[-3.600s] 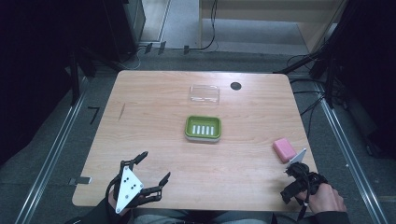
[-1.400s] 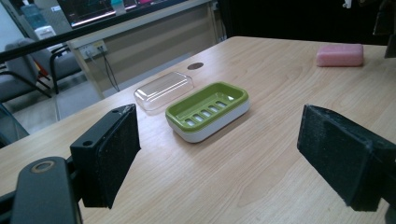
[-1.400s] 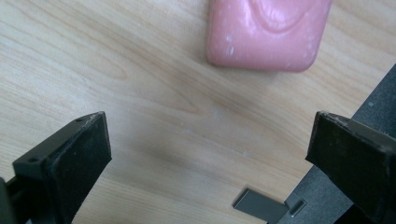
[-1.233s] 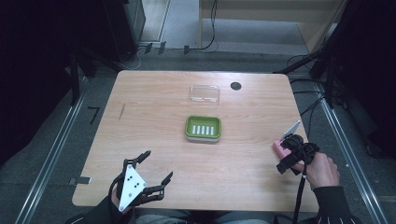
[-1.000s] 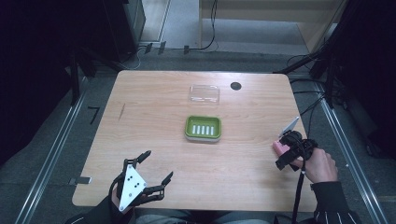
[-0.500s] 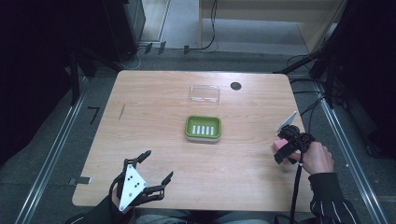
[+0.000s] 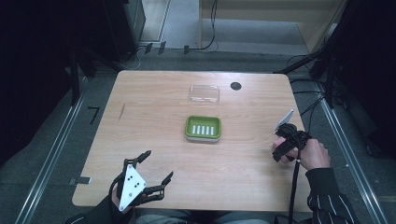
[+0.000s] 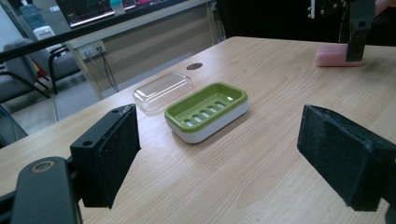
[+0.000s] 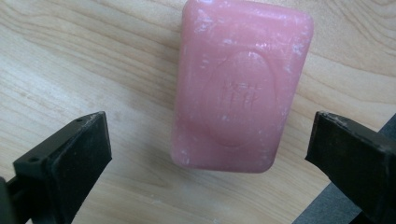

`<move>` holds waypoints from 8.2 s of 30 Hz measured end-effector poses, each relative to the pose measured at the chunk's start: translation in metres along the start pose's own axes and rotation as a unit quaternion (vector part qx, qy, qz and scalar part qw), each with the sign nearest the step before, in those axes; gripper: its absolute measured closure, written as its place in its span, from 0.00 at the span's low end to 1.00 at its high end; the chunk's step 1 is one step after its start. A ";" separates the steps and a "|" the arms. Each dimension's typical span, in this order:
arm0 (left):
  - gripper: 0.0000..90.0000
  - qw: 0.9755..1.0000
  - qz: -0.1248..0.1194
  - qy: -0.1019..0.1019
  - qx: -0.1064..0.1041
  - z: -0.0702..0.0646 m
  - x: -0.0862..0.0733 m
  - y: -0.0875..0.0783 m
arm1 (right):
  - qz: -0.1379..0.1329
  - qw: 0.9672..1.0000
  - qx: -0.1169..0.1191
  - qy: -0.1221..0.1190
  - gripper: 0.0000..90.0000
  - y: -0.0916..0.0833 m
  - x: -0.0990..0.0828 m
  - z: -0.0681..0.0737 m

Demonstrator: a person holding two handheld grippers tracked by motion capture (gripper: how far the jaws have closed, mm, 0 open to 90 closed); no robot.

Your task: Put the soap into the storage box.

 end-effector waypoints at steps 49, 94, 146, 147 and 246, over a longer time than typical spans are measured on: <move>0.15 1.000 0.000 0.002 -0.002 0.000 0.000 0.000 | -0.030 0.999 0.020 0.039 0.41 0.012 0.009 -0.014; 0.15 1.000 0.001 0.002 -0.003 0.000 0.000 0.001 | -0.040 0.999 0.011 -0.034 0.43 -0.011 0.022 -0.001; 0.15 1.000 0.002 0.000 -0.001 0.000 0.000 0.001 | -0.043 0.985 0.014 -0.169 0.43 -0.024 0.075 0.051; 0.15 1.000 0.002 0.000 -0.001 0.000 0.000 0.001 | -0.042 0.985 0.014 -0.168 0.43 -0.024 0.076 0.052; 0.15 1.000 0.003 0.000 0.000 0.000 -0.001 0.001 | -0.083 0.909 0.010 -0.407 0.43 -0.055 0.145 0.136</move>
Point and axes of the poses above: each handheld gripper's, and its own axes: y roughly forward along the jaws, x roughly out of its top, z roughly to its left, the point moved 2 cm from there along y, roughly forward along the jaws, and after that the axes turned 5 degrees about -z, right-handed, at the moved point
